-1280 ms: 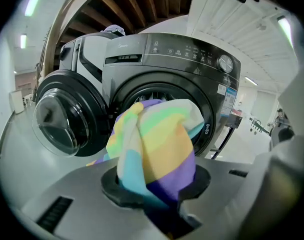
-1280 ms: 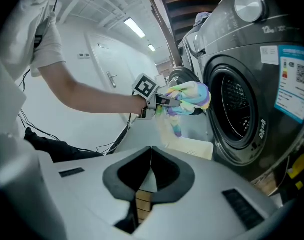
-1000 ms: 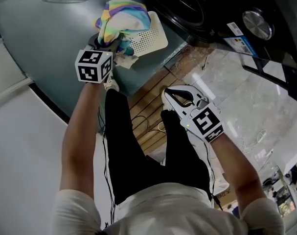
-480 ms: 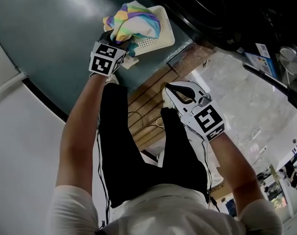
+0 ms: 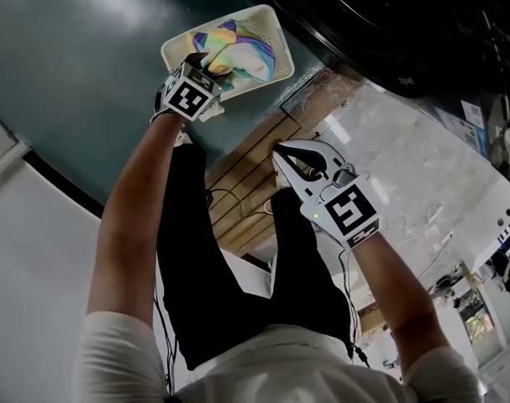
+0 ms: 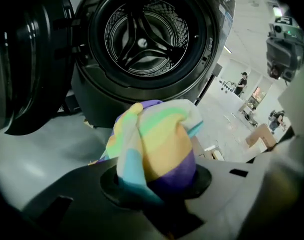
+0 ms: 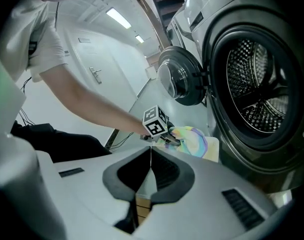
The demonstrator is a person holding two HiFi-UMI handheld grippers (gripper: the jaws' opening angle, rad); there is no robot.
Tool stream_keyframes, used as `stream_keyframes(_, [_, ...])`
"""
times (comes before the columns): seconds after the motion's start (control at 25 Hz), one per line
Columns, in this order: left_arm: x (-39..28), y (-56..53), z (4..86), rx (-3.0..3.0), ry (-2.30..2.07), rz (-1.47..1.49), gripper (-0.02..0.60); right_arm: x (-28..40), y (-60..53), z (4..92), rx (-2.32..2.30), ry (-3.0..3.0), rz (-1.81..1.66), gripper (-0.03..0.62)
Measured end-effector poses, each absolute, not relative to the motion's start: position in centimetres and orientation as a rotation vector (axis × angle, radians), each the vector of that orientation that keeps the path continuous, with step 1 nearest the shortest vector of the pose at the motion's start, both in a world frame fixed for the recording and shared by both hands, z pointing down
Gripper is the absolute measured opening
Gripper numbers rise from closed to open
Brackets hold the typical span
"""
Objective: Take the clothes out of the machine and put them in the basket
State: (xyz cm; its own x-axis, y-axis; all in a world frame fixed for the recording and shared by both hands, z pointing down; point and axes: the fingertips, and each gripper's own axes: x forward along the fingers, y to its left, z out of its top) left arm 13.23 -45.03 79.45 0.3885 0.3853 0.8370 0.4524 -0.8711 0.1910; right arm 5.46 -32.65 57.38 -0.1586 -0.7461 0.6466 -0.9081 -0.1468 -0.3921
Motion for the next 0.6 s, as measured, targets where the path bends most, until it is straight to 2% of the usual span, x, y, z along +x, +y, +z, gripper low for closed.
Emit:
stream_keyframes(0.24, [13.9,-45.1,83.7,-2.491,-0.831,-1.565,0.149,6.3,-32.5,59.1,1.909,-1.838,1.245,0.003])
stream_keyframes(0.48, [14.0,-45.8,88.0,-2.448,-0.819,-1.634,0.186,6.7,-33.1,60.7,1.914,-1.809,1.253,0.003])
stream_keyframes(0.6, [13.9,-46.6,89.2,-2.445,-0.8,-1.64,0.235,6.6,-34.2,61.0,1.914,-1.815,1.247,0.003])
